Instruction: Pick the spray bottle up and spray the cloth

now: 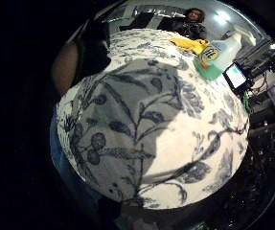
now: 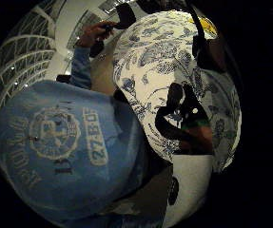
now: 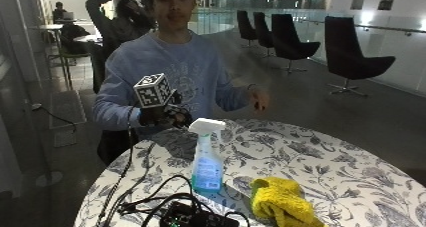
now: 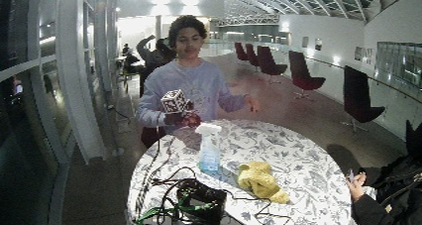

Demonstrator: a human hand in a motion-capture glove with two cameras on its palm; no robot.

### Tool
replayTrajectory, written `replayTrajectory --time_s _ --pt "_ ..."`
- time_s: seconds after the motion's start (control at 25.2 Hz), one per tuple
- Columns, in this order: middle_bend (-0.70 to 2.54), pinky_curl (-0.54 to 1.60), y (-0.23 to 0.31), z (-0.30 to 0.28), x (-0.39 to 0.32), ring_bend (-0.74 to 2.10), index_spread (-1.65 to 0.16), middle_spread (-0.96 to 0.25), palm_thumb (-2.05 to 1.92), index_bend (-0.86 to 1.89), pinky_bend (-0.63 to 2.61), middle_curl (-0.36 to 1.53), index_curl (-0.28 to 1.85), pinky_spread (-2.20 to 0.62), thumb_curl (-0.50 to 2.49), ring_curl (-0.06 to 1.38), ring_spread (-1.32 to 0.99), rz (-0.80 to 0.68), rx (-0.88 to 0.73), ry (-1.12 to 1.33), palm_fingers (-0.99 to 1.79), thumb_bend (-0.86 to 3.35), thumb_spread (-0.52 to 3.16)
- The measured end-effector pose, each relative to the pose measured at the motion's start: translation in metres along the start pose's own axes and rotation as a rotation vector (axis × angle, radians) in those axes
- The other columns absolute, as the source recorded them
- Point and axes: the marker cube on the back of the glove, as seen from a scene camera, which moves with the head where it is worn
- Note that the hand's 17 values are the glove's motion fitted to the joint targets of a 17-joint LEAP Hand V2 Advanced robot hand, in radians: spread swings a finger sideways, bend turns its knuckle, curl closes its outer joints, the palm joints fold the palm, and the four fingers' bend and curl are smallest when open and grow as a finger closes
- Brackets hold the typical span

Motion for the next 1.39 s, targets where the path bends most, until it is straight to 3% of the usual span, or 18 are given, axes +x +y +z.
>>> replayTrajectory --time_s 0.32,0.91,1.39 --pt "0.48 0.13 0.0 0.001 0.004 0.34 -0.21 -0.04 0.71 0.3 0.16 0.22 0.24 0.14 0.23 0.21 -0.02 0.006 -0.004 0.0 0.87 0.41 0.63" --pt "0.42 0.18 -0.011 -0.016 0.04 0.33 -0.29 -0.05 0.66 0.17 0.17 0.3 0.31 0.17 0.3 0.27 -0.02 0.11 0.015 0.011 0.82 0.24 0.97" --pt "0.36 0.27 -0.039 -0.042 0.143 0.37 -0.37 -0.05 0.56 0.06 0.29 0.33 0.23 0.18 0.27 0.31 -0.01 0.333 0.143 -0.454 0.62 0.07 1.03"
